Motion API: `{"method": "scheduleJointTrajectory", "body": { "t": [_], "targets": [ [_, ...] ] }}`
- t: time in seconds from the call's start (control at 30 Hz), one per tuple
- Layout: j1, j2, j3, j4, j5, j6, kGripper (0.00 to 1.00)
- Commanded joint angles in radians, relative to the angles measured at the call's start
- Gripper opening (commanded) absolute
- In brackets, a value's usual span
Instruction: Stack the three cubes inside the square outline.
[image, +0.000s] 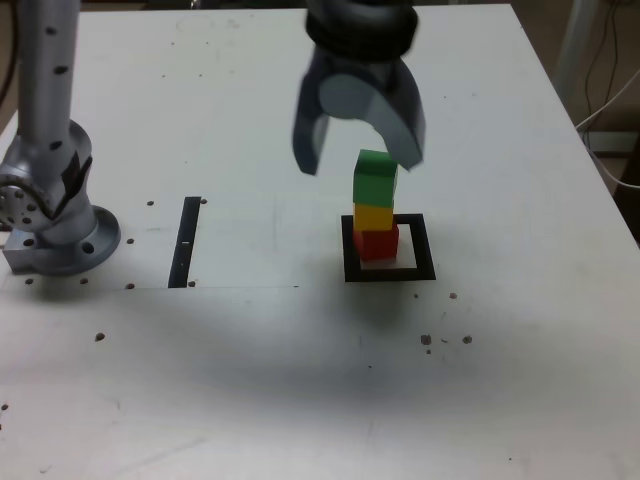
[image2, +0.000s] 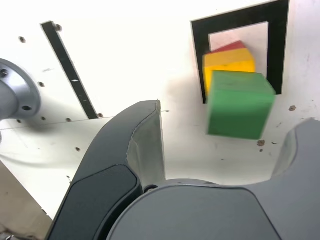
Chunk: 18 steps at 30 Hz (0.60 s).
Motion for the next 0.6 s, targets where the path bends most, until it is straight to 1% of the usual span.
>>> {"method": "scheduleJointTrajectory", "body": {
  "t": [0.0, 0.2, 0.33, 0.43, 0.57],
  "targets": [
    [0.002, -0.038, 0.021, 0.006, 0.011, -0.005, 0.99],
    [0.002, -0.123, 0.13, 0.0, 0.04, -0.03, 0.99],
    [0.002, -0.182, 0.26, -0.036, 0.058, -0.061, 0.99],
    [0.002, -0.22, 0.356, -0.079, 0.059, -0.078, 0.99],
    [0.002, -0.265, 0.475, -0.143, 0.05, -0.096, 0.99]
  ]
}}
